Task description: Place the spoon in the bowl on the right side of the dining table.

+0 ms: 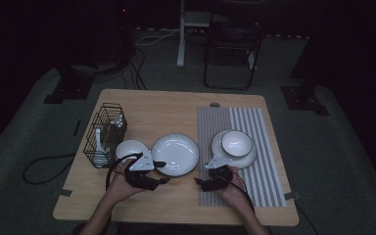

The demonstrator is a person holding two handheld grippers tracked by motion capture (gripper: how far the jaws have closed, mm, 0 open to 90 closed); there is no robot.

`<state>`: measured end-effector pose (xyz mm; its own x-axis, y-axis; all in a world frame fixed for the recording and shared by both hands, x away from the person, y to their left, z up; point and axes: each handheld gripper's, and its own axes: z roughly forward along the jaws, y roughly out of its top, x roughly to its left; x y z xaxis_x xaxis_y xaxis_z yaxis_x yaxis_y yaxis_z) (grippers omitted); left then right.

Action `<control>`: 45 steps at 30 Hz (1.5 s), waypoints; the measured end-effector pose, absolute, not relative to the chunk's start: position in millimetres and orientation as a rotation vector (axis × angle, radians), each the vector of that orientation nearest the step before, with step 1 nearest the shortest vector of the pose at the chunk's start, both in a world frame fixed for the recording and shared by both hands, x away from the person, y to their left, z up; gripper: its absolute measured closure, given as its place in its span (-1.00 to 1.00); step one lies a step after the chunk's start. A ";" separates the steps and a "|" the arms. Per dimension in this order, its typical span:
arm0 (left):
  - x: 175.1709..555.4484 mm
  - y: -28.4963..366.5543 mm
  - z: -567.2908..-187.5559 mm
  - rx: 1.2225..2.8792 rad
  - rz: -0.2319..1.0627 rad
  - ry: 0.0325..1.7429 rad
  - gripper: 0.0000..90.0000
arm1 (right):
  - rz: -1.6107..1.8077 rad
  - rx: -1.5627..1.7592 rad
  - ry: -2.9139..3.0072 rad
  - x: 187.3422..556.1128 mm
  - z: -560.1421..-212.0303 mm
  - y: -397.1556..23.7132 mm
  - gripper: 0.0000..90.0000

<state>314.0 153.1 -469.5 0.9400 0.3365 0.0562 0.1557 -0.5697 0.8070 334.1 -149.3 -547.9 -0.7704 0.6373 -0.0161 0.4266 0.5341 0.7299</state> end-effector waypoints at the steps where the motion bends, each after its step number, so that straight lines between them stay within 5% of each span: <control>1: 314.9 153.5 -467.5 2.179 0.256 0.347 -0.07 | 1.073 0.888 2.495 334.1 -547.9 -149.3 -0.55; 45: 332.0 170.4 -419.9 2.154 0.276 0.344 -0.04 | 1.075 0.893 2.495 334.1 -547.9 -149.3 -0.55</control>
